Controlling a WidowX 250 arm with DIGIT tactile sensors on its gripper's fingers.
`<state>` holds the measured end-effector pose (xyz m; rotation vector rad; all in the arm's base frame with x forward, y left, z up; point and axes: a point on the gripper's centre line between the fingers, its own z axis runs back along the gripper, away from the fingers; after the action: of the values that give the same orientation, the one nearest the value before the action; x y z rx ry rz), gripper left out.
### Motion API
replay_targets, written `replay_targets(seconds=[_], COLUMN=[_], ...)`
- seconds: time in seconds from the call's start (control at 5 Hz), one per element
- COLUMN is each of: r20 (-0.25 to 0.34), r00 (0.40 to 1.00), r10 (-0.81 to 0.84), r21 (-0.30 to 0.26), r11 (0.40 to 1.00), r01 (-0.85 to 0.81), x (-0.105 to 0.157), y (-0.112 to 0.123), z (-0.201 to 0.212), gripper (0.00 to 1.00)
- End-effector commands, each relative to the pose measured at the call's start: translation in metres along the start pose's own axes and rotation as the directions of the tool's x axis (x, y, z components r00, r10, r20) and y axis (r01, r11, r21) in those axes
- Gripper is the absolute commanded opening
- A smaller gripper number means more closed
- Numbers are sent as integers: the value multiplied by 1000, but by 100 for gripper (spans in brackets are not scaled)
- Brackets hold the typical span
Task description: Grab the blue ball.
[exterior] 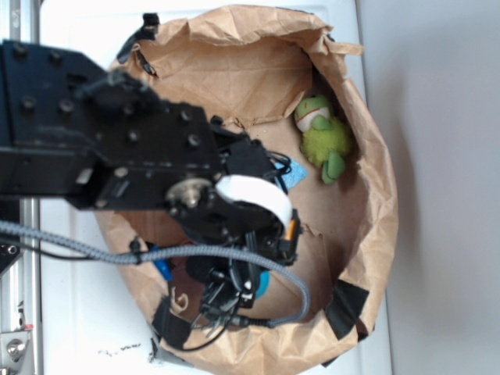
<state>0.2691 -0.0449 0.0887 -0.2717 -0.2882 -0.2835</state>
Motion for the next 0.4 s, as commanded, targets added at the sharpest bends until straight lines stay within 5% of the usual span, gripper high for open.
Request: replay_targets(seconds=[0.0, 0.2], r20=[-84, -114], r00=[995, 992], r10=[-48, -61], r21=[-65, -72], r11=[997, 996], r01=[42, 53], x=[10, 9], y=[20, 25], z=[-11, -11], gripper=[100, 100])
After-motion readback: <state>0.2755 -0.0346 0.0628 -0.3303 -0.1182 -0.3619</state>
